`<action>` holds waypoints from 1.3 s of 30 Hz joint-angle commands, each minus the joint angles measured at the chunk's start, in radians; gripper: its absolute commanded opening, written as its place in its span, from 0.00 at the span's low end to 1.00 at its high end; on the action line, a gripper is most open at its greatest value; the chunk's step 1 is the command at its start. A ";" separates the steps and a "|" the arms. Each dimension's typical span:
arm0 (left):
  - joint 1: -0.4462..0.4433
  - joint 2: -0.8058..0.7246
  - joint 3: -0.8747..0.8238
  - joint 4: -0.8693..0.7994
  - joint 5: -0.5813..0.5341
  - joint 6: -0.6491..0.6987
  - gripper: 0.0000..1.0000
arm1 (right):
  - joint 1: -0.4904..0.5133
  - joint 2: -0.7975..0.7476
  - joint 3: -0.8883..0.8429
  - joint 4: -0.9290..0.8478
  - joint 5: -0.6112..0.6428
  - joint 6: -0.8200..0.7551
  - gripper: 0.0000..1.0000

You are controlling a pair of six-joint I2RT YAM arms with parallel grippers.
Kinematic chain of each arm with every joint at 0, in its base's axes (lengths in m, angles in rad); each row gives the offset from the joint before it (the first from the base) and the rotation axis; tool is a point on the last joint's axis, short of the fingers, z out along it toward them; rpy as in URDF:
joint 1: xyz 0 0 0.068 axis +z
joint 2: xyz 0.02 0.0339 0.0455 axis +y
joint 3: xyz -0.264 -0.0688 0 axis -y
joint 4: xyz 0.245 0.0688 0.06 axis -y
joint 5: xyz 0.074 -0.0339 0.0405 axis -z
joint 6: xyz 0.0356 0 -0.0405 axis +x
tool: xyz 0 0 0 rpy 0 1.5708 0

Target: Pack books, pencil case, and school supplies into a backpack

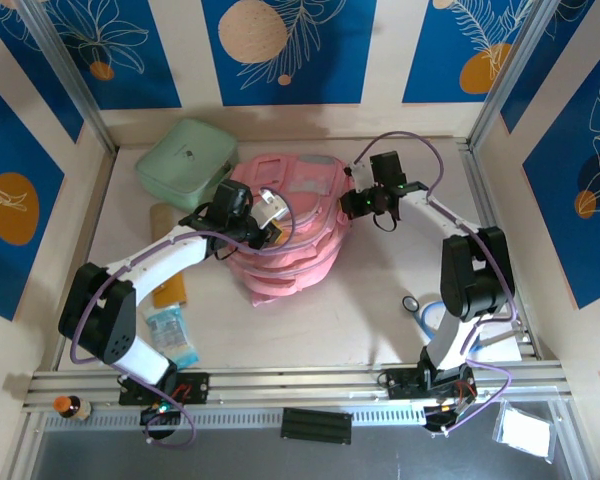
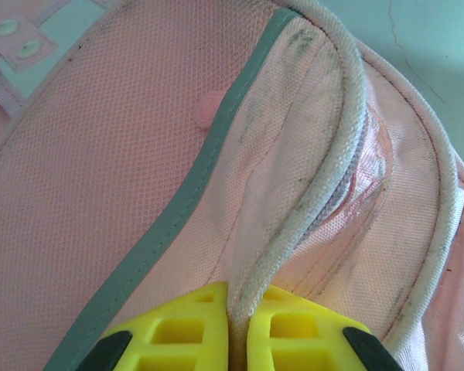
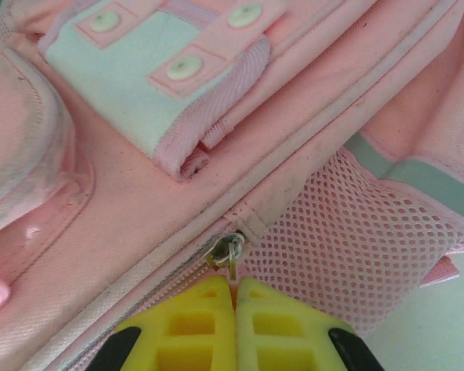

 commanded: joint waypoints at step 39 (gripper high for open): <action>0.016 0.005 0.033 0.025 0.003 -0.036 0.11 | -0.136 0.144 0.050 0.131 -0.543 0.337 0.62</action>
